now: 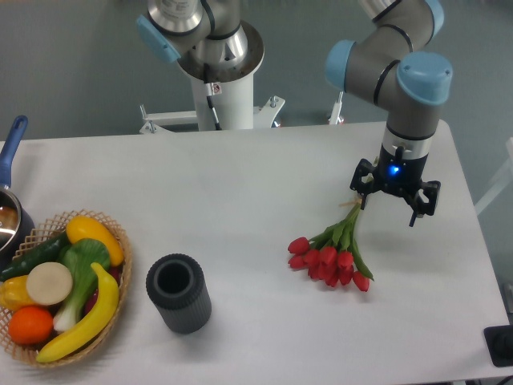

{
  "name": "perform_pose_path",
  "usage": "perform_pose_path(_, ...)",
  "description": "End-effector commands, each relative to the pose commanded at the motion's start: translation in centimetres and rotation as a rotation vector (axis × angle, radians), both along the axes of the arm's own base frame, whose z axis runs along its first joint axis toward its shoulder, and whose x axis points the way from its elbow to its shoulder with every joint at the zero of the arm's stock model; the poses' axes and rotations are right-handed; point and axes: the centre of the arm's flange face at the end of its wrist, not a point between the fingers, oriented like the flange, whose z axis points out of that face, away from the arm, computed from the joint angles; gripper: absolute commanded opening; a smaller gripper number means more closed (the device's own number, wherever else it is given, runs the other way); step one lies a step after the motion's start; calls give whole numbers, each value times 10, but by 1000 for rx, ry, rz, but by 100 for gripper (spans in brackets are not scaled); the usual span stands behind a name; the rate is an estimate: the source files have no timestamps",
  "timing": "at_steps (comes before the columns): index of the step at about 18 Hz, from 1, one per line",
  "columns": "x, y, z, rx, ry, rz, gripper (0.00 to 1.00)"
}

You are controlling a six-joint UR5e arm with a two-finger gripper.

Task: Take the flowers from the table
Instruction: 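Move the open gripper over the stems of the red tulip bunch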

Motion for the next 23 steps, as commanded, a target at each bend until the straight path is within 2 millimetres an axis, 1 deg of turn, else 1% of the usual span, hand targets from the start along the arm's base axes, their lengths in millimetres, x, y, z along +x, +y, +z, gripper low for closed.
perform_pose_path(2,2,0,-2,-1,-2,-3,100)
perform_pose_path(3,1,1,0,1,0,-3,100)
perform_pose_path(5,0,-2,-3,3,-5,2,100)
perform_pose_path(7,8,0,-12,20,-33,0,100)
perform_pose_path(9,11,2,-15,60,-57,1,100)
perform_pose_path(10,15,3,-20,59,-69,-2,100)
perform_pose_path(12,19,2,-26,64,-85,-2,100)
perform_pose_path(13,24,0,-32,80,-106,-3,100)
perform_pose_path(16,32,3,-28,93,-116,12,100)
perform_pose_path(18,34,3,-29,84,-113,4,100)
perform_pose_path(20,37,1,-34,78,-114,-27,100)
perform_pose_path(22,42,-5,-46,36,-95,-153,100)
perform_pose_path(23,46,-8,-53,13,-99,-161,100)
